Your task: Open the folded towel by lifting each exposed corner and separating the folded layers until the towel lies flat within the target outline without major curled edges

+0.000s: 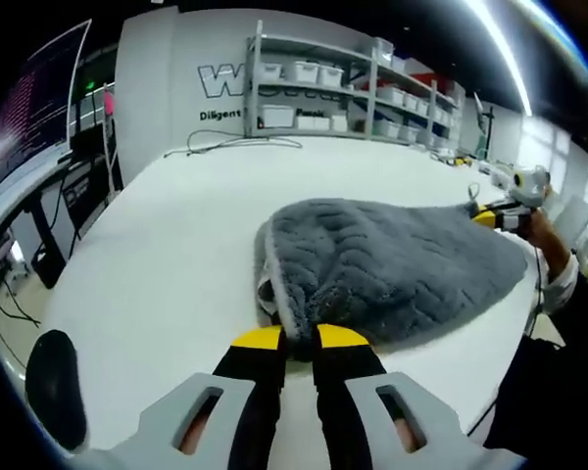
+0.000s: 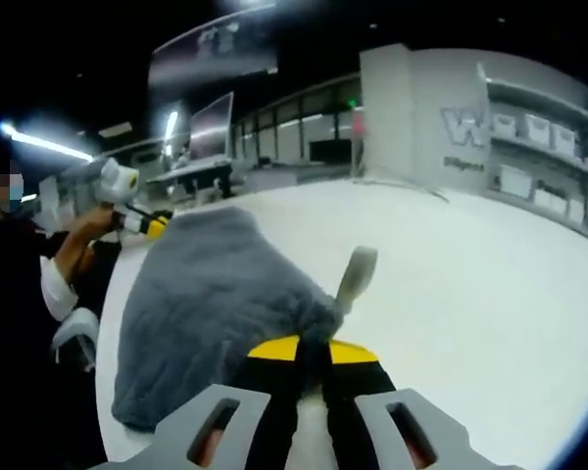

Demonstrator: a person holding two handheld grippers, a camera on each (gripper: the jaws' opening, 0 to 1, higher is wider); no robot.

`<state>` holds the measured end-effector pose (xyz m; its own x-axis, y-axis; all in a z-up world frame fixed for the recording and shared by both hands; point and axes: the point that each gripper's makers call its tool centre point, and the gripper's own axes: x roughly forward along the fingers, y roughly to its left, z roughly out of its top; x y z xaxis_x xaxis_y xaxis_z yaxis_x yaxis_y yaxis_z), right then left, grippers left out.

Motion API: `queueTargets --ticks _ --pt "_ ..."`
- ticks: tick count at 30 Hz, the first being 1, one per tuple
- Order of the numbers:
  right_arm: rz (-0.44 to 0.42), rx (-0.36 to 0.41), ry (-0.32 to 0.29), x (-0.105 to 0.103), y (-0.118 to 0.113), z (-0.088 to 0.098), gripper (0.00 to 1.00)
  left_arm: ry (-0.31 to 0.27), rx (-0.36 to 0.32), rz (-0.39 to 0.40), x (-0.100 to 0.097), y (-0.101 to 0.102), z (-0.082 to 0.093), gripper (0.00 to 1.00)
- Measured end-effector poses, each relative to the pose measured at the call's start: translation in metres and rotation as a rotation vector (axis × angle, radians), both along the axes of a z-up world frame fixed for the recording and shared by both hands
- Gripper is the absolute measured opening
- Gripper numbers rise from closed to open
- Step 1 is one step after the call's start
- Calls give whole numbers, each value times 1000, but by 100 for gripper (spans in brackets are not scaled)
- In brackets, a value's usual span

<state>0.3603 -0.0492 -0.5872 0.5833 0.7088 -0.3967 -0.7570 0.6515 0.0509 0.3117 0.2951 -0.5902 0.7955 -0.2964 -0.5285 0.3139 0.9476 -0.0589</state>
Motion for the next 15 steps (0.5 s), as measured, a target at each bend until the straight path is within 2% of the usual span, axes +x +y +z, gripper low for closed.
queueTargets --ticks 15 --pt "-37 7 -10 -5 -10 -1 4 13 -39 -28 19 -5 -1 10"
